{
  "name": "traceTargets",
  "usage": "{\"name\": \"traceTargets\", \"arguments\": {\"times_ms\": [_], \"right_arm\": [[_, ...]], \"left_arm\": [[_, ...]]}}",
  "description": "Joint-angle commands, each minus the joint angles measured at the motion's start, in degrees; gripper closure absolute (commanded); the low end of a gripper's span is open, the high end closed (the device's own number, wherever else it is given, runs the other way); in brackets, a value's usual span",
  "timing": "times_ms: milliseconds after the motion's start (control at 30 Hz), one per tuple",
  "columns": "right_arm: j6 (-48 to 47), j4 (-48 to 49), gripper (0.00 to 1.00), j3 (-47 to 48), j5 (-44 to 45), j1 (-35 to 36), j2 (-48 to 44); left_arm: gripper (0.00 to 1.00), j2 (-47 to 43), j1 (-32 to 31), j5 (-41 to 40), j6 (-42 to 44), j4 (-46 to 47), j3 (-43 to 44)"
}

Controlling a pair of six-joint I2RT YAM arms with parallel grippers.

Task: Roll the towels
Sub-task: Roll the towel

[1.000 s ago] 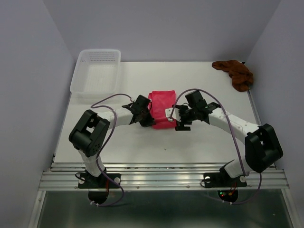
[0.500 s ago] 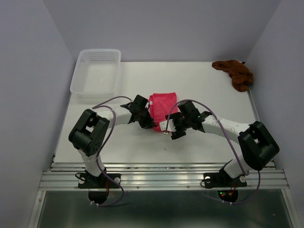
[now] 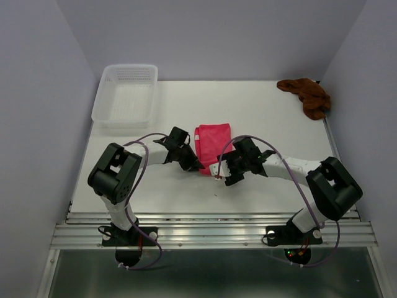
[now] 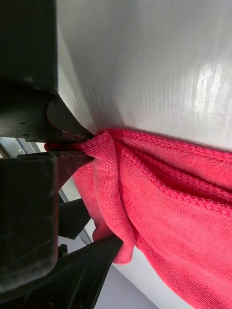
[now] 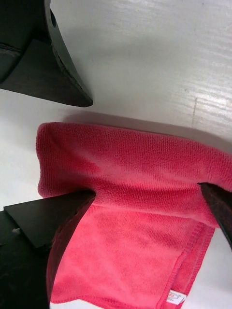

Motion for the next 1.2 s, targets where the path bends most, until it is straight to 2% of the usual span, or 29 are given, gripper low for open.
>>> {"name": "traceTargets", "arguments": {"times_ms": [0,67,167,200,267,467,567,633,667,700,767,800,933,1167], "right_arm": [[-1.0,4.5,0.23,-1.6,1.1,0.6,0.4],[-0.3,7.2,0.28,-2.5,2.1,0.6,1.2],[1.3,10.3,0.60,-2.6,4.3,0.6,3.0],[2.3,10.3,0.76,-2.3,4.3,0.6,3.1],[2.9,8.9,0.82,-1.1,3.8,0.6,3.1],[7.7,-7.1,0.99,7.4,-1.1,0.6,4.5],[8.8,-18.1,0.99,14.2,-4.4,0.6,7.1],[8.7,-25.9,0.99,17.5,-6.8,0.6,9.4],[8.3,-28.5,0.99,20.1,-7.6,0.6,10.0],[8.4,-31.5,0.99,21.1,-8.6,0.1,10.3],[8.6,-34.3,0.99,23.5,-11.5,-0.5,11.0],[8.9,-36.8,0.99,24.3,-12.3,-1.1,11.5],[9.0,-41.2,0.99,27.2,-18.0,-2.5,13.9],[14.2,-41.8,0.99,28.1,-24.0,-4.1,17.8]], "left_arm": [[1.00,-4.1,0.5,2.8,-1.2,-0.1,-1.4],[1.00,-4.5,0.6,3.2,-1.6,0.0,-1.7],[1.00,-4.5,0.9,3.9,-2.0,0.5,-2.4],[1.00,-4.4,1.0,4.2,-2.2,0.7,-2.6],[1.00,-4.6,1.2,4.2,-2.5,0.8,-2.9],[1.00,-5.4,2.0,4.3,-3.1,0.7,-3.8],[0.94,-5.9,2.5,4.2,-3.2,0.5,-4.2],[0.79,-6.4,2.7,3.8,-3.2,0.5,-4.5],[0.67,-7.2,2.8,3.2,-3.2,0.3,-4.8],[0.59,-7.5,2.9,2.8,-3.1,0.2,-4.9],[0.52,-8.9,3.1,1.6,-3.0,-0.1,-5.1],[0.44,-9.4,3.1,1.0,-2.7,-0.5,-5.0],[0.31,-11.1,3.3,-1.6,-1.4,-2.2,-4.4],[0.22,-16.4,3.5,-8.0,1.2,-4.7,-4.4]]}}
